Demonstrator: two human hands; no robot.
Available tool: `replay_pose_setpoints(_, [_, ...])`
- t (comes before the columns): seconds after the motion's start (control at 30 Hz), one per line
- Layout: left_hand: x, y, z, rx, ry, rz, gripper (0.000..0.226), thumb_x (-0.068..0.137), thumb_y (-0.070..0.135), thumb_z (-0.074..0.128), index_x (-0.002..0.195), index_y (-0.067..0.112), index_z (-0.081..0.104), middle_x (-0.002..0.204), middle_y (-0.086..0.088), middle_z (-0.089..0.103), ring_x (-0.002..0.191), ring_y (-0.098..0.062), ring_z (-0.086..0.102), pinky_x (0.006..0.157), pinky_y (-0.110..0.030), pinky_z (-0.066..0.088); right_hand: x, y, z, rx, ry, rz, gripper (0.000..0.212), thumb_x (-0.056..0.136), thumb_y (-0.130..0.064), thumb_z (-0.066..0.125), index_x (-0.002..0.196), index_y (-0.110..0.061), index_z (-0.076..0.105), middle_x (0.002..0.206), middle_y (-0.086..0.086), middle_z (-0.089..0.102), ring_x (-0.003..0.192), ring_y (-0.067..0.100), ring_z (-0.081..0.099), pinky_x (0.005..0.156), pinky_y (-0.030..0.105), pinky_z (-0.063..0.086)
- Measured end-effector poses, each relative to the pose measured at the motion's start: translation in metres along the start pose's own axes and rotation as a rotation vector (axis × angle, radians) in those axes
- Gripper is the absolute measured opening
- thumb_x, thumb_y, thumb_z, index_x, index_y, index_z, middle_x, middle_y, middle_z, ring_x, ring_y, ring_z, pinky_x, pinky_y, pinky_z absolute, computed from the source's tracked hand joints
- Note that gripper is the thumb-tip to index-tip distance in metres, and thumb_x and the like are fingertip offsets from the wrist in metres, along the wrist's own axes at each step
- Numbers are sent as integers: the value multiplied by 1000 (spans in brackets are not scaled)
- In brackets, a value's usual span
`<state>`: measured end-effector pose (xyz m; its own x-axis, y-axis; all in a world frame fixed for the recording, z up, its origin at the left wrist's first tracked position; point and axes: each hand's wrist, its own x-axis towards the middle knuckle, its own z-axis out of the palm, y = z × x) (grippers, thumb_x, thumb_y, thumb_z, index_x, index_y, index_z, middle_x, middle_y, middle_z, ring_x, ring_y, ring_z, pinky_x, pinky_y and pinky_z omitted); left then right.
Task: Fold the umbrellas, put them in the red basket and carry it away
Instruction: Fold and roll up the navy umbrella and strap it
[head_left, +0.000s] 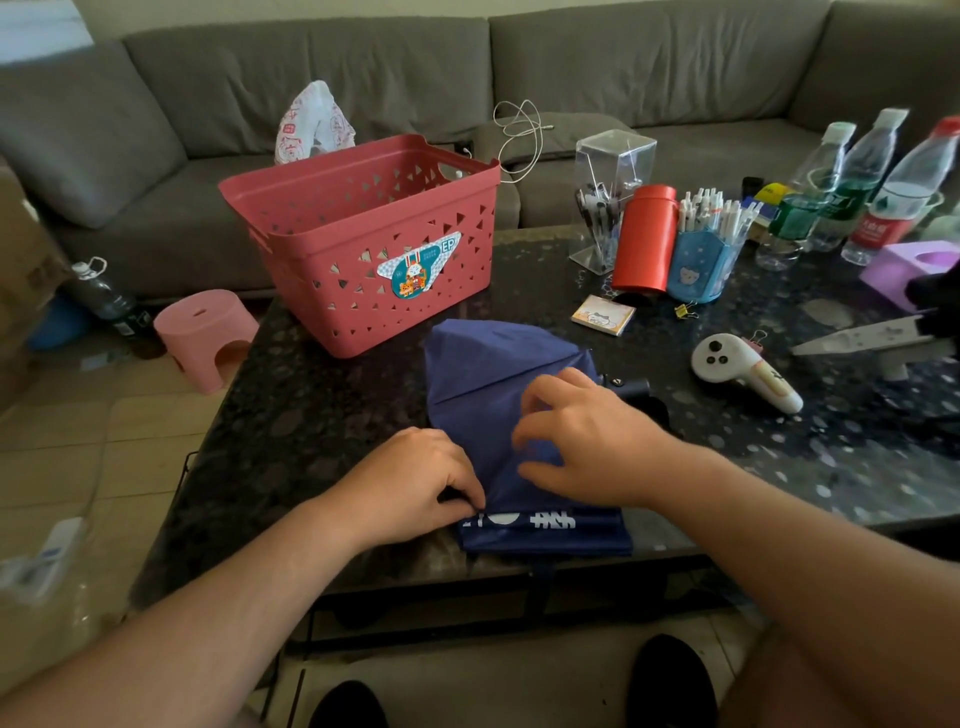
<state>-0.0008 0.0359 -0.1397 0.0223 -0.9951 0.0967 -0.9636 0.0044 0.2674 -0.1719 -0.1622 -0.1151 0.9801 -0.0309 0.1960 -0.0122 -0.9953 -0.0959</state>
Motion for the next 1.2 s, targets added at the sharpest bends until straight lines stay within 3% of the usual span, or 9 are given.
replay_pose_setpoints(0.17, [2,4,0,2,-84,1,12,88,44,76,99,40,80,99,24,74,98,0,59,94,-33,49,6,-6,34,-172,-58,171,77,92,-75,40,157,-32,38,171,3,20,156,42,16,119,64,25])
replay_pose_setpoints(0.33, [2,5,1,-31,-72,-57,22,88,44,79,109,40,78,107,26,73,103,1,59,101,-30,47,1,4,62,-168,-172,193,92,88,-88,18,164,-39,2,175,-3,-4,160,39,-5,123,70,7])
replay_pose_setpoints(0.53, [5,10,-12,-90,-185,-148,36,80,44,80,116,40,77,104,23,74,93,3,65,85,-17,52,2,3,66,-189,-141,204,98,84,-90,24,165,-41,0,175,-4,-6,160,36,-9,122,70,3])
replay_pose_setpoints(0.6, [12,11,-18,-145,-71,-187,26,80,38,80,106,37,81,92,22,74,90,4,63,83,-10,47,2,3,66,-191,-140,204,98,84,-90,24,165,-41,-1,175,-4,-7,160,36,-11,122,70,3])
replay_pose_setpoints(0.7, [30,7,-13,-119,231,-238,17,89,25,74,102,36,79,98,18,70,95,0,56,92,-22,46,2,4,68,-186,-123,191,95,86,-89,24,164,-42,-3,175,-4,-9,159,37,-13,121,71,3])
replay_pose_setpoints(0.77, [41,5,-3,-110,283,-297,19,93,22,72,106,35,74,104,15,66,100,-8,59,91,-28,49,1,4,68,-177,-114,173,89,88,-88,22,162,-48,-5,174,-4,-12,159,38,-14,121,72,1])
replay_pose_setpoints(0.87, [49,6,9,-60,172,-350,18,89,21,77,99,31,65,94,12,60,90,-13,62,80,-36,53,-2,4,67,-167,-104,153,77,92,-85,23,161,-53,9,175,-3,-8,159,41,-10,121,73,4])
replay_pose_setpoints(0.97, [50,7,16,-7,156,-375,21,87,23,80,98,28,63,90,13,60,89,-14,65,76,-32,51,-9,-2,71,-138,-44,148,65,95,-72,35,156,-49,37,174,2,15,157,47,10,118,75,18])
replay_pose_setpoints(1.2, [52,16,18,205,69,-341,23,101,34,63,122,32,72,113,3,70,105,-23,67,82,-40,53,-6,2,65,-195,174,104,39,94,-61,50,98,-37,81,151,-3,56,135,40,49,95,58,47])
